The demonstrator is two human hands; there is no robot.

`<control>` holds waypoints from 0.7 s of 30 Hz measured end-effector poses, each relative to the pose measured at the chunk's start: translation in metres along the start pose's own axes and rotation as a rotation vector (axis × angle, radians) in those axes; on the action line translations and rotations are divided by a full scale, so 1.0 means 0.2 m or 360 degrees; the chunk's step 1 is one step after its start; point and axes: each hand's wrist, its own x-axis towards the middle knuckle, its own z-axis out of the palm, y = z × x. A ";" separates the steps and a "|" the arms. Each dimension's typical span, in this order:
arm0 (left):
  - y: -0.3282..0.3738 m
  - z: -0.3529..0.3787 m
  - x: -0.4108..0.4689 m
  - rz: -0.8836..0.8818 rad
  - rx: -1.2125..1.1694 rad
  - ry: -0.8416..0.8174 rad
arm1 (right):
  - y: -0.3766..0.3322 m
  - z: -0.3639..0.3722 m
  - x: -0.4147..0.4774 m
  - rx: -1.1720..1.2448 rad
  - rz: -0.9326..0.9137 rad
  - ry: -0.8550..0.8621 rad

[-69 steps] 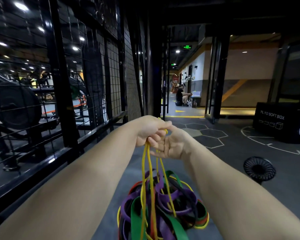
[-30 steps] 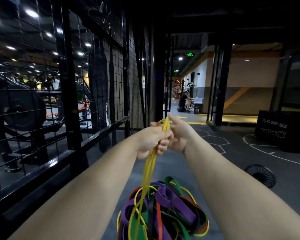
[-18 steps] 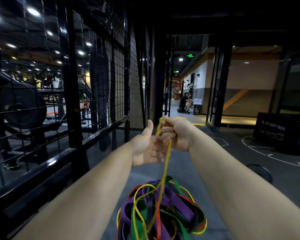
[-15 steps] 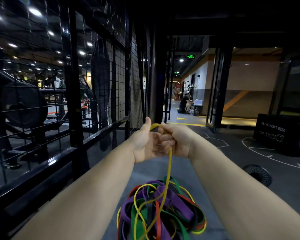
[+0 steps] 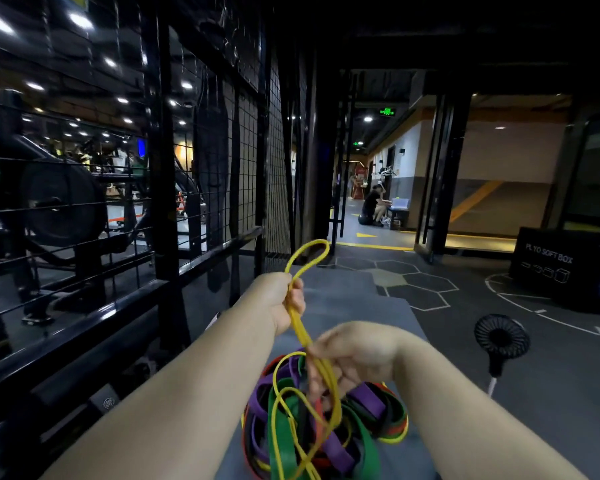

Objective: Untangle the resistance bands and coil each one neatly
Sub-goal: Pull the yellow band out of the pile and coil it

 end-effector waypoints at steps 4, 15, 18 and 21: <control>-0.11 -0.07 -0.14 -0.0047 0.0221 -0.0158 | 0.12 0.13 -0.07 -0.0042 0.0022 -0.0120; -0.63 -0.24 -0.64 -0.0059 0.0537 -0.0215 | 0.40 0.51 -0.29 0.0620 -0.0058 0.0707; -0.76 -0.30 -0.71 -0.0072 0.0595 -0.0242 | 0.47 0.59 -0.30 0.0631 -0.0040 0.1034; -0.84 -0.35 -0.76 -0.0034 0.0698 -0.0288 | 0.52 0.63 -0.29 0.0605 -0.0023 0.1313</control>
